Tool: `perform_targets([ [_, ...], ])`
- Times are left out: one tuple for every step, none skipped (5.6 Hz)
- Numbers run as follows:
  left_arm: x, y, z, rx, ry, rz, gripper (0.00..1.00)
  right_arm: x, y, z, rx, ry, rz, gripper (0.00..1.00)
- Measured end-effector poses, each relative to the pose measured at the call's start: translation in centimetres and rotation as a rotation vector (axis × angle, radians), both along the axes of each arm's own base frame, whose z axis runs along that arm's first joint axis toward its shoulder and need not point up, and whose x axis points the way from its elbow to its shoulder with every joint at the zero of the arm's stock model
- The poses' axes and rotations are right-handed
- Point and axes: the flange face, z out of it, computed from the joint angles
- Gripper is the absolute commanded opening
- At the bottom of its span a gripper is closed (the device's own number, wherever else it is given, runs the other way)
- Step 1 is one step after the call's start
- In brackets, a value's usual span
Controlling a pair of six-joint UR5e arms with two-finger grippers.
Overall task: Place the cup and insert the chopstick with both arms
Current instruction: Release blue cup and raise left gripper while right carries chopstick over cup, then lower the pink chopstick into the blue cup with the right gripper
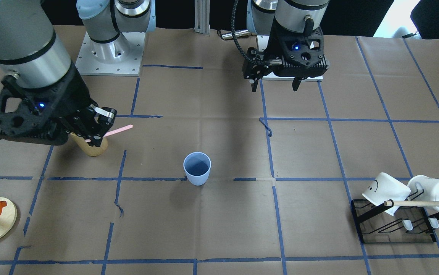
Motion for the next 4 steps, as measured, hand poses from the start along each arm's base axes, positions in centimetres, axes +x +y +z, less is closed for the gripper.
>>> perform_targets([
  [1.9, 0.3, -0.1, 0.016, -0.005, -0.027, 0.99, 5.3, -1.8, -1.1, -0.015, -0.005, -0.022, 0.1],
  [3.4, 0.4, -0.1, 0.023, -0.01, -0.026, 0.99, 9.9, -2.6, -2.7, -0.028, -0.008, -0.023, 0.1],
  [4.4, 0.5, -0.2, 0.019, -0.014, -0.016, 0.99, 12.6, -2.7, -4.3, -0.03, -0.004, -0.018, 0.1],
  [4.7, 0.4, -0.4, 0.009, -0.014, -0.008, 0.99, 13.6, -2.7, -5.9, -0.015, 0.016, -0.021, 0.1],
])
